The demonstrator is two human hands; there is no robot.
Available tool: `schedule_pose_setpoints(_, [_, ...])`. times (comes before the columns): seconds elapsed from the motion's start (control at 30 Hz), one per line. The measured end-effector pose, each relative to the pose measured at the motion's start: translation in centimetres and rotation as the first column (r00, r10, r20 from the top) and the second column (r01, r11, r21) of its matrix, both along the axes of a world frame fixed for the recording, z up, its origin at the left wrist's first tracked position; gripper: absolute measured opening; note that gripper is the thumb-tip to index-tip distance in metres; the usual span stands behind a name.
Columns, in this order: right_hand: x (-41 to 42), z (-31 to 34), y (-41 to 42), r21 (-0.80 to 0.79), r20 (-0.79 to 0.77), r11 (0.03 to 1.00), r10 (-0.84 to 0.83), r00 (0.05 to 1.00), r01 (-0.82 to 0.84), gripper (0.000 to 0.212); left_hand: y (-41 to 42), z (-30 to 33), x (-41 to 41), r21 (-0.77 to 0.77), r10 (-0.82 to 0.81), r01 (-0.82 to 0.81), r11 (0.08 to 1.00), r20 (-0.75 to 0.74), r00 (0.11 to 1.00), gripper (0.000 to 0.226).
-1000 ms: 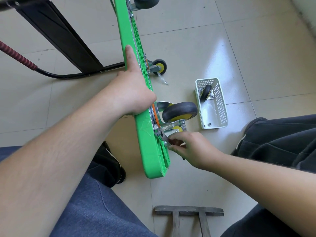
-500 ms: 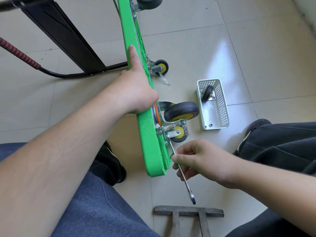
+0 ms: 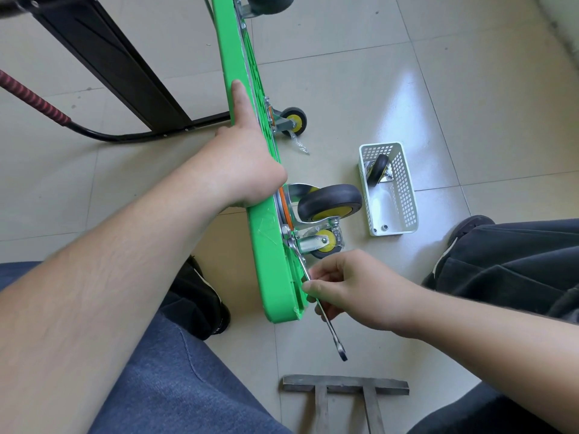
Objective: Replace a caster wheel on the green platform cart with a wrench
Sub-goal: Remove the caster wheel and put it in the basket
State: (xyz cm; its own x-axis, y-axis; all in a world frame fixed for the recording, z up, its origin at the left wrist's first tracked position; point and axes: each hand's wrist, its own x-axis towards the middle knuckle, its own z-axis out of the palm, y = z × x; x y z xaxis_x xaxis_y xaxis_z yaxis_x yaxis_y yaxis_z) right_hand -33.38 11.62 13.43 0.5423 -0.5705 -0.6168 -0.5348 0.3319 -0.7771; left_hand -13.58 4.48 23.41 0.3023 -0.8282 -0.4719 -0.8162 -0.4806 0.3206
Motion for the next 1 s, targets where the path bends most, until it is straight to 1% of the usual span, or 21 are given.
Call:
schedule_pose_setpoints(0.17, [0.3, -1.2, 0.0, 0.021, 0.048, 0.999, -0.027, 0.998, 0.026, 0.02, 0.1, 0.1, 0.0, 0.003, -0.001, 0.001, 1.0, 0.005, 1.0, 0.112])
schedule_pose_setpoints(0.27, [0.2, -2.1, -0.1, 0.005, 0.061, 1.0, -0.014, 0.998, 0.014, 0.019, 0.1, 0.1, 0.0, 0.003, -0.006, 0.006, 1.0, 0.011, 1.0, 0.111])
schedule_pose_setpoints(0.47, [0.1, -4.0, -0.6, -0.123, 0.033, 0.991, 0.059, 0.998, -0.055, 0.015, 0.1, 0.0, -0.1, 0.004, -0.008, 0.008, 1.0, 0.018, 1.0, 0.112])
schedule_pose_setpoints(0.6, [0.1, -5.0, -1.2, -0.258, 0.004, 0.961, 0.103, 0.995, -0.098, 0.007, 0.1, 0.1, 0.0, -0.002, -0.005, 0.005, 1.0, 0.014, 1.0, 0.113])
schedule_pose_setpoints(0.7, [0.0, -5.4, -1.7, -0.367, -0.01, 0.923, 0.12, 0.993, -0.115, 0.016, 0.1, 0.2, -0.1, -0.005, 0.0, 0.0, 1.0, 0.01, 1.0, 0.113])
schedule_pose_setpoints(0.77, [0.0, -5.6, -1.9, -0.408, -0.009, 0.905, 0.129, 0.992, -0.122, 0.019, 0.1, 0.2, -0.1, -0.008, -0.001, 0.001, 1.0, 0.009, 1.0, 0.113])
schedule_pose_setpoints(0.87, [0.3, -5.6, -2.3, -0.491, -0.02, 0.861, 0.139, 0.99, -0.131, 0.04, 0.1, 0.2, -0.1, 0.0, -0.003, 0.003, 1.0, 0.009, 1.0, 0.113])
schedule_pose_setpoints(0.9, [0.3, -5.6, -2.5, -0.518, -0.026, 0.844, 0.147, 0.989, -0.139, 0.043, 0.1, 0.2, -0.1, -0.001, -0.004, 0.004, 1.0, 0.009, 1.0, 0.113])
schedule_pose_setpoints(1.0, [0.3, -5.7, -2.9, -0.601, -0.068, 0.779, 0.175, 0.982, -0.181, 0.041, 0.2, 0.2, -0.1, -0.005, 0.001, -0.001, 1.0, 0.009, 1.0, 0.113])
